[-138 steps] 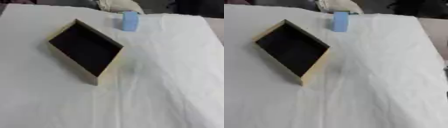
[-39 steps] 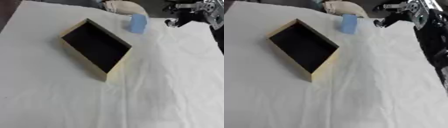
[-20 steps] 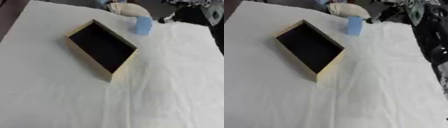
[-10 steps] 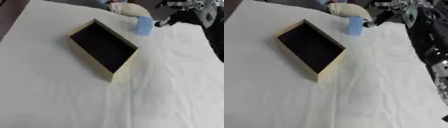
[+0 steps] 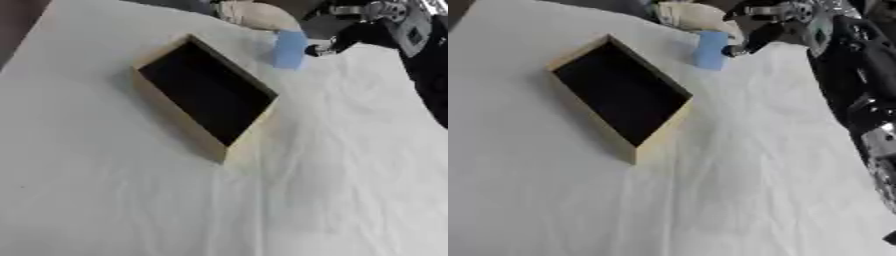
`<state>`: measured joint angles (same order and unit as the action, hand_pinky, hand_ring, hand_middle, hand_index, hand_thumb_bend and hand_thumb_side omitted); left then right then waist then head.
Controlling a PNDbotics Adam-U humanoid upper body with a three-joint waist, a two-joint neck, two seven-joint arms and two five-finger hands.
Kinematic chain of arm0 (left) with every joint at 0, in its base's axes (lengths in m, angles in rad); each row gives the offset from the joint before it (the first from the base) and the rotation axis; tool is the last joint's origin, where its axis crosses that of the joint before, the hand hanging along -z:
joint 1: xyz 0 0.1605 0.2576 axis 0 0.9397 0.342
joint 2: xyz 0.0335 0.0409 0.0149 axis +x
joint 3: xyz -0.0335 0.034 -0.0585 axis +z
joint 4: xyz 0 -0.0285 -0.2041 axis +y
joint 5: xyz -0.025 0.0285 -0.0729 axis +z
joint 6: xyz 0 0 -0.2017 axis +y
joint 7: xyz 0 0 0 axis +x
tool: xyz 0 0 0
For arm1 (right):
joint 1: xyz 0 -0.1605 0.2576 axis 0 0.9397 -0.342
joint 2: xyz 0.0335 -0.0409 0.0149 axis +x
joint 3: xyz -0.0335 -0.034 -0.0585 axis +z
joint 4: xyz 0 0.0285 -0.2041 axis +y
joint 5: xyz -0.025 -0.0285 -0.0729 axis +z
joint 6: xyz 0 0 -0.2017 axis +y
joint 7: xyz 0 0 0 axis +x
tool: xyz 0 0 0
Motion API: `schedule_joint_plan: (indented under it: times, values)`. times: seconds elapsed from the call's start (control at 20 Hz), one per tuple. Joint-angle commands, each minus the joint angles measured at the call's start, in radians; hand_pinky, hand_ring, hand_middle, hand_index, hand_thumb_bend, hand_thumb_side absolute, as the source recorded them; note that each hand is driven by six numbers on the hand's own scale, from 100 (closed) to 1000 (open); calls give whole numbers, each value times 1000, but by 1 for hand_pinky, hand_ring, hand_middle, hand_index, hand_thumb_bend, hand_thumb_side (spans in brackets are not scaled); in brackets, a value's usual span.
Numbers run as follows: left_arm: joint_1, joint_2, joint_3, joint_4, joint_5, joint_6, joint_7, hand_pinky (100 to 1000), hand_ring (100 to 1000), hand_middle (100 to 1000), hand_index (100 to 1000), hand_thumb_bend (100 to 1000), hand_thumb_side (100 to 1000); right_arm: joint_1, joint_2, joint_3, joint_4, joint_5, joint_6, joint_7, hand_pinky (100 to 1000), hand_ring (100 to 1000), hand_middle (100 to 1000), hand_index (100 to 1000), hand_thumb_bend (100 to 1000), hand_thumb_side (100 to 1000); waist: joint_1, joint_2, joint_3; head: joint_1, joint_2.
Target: Pick up objects on the table and place them in the box.
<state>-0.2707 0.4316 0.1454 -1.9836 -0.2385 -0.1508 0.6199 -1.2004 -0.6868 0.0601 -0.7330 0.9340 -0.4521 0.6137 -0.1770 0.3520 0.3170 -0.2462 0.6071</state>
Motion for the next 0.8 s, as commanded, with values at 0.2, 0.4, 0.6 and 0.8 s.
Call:
schedule_joint_plan:
  times: [0.2,0.4,0.6,0.8]
  values:
    - [-14,17,2,-16,-11,-2,2,653,668,722,728,171,826,-33,-48,-19,-40,-37,29,-2,994,998,935,1000,345,698,8,0,7,-21,-26]
    - [-15,17,2,-16,-12,-2,2,653,668,722,728,171,826,-36,-47,-19,-44,-43,35,5,994,998,935,1000,345,698,8,3,9,-23,-28]
    - [-18,18,1,-16,-13,-3,1,653,668,722,727,165,827,-39,-45,-24,-45,-46,41,6,991,996,933,1000,330,696,5,13,17,-32,-35]
    - [-27,18,-1,-16,-16,-6,-1,654,668,723,728,160,825,-48,-43,-31,-43,-49,50,10,991,998,933,1000,312,690,0,31,29,-43,-49]
